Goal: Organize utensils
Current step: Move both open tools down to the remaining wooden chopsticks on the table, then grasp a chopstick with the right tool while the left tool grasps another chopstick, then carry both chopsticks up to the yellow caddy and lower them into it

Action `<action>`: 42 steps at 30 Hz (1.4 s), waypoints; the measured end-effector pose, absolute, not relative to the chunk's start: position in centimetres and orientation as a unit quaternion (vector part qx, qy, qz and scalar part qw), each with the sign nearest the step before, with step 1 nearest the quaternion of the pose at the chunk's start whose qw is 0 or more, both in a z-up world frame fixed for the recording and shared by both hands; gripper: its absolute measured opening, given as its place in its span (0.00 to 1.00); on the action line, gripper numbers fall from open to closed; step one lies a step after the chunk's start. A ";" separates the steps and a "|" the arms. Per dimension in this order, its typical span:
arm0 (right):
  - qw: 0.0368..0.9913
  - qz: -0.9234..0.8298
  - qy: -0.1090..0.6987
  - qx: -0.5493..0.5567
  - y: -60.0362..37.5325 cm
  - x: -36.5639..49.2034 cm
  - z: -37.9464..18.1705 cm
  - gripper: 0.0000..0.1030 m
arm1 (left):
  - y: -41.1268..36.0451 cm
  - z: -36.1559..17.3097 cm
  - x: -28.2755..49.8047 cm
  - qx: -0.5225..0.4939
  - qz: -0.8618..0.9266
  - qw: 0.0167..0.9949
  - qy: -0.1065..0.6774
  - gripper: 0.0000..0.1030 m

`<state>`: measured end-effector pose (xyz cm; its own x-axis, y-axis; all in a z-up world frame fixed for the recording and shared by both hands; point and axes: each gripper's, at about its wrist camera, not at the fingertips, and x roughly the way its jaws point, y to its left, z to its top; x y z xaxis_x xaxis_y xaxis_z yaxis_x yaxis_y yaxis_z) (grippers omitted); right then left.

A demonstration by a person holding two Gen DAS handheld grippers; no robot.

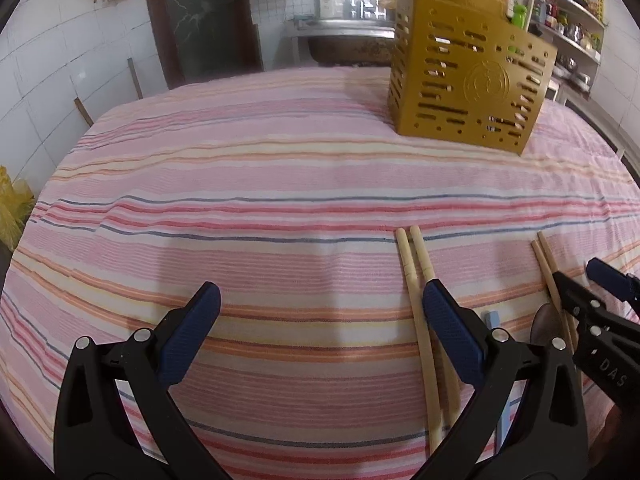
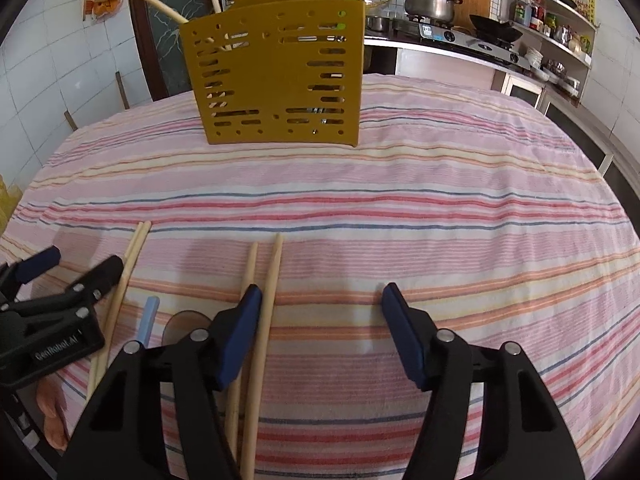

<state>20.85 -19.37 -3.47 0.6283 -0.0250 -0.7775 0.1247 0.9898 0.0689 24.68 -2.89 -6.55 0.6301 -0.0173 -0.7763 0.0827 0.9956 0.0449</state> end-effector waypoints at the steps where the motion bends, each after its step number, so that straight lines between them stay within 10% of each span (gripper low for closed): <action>1: 0.901 -0.042 0.429 0.059 -19.4 20.8 -3.5 0.60 | -3.2 -6.7 24.8 0.044 -0.028 0.900 0.432 0.95; 10: 0.900 -0.044 0.431 0.054 -18.7 21.5 -3.1 0.41 | -4.9 -6.8 25.2 0.072 -0.039 0.897 0.434 0.86; 27: 0.899 -0.040 0.426 0.096 -19.7 22.8 -2.4 0.07 | -5.6 -5.6 27.1 0.019 -0.074 0.890 0.450 0.06; 42: 0.945 -0.045 0.305 0.108 -21.7 17.4 3.5 0.06 | -4.8 1.6 21.4 0.016 -0.063 0.954 0.293 0.05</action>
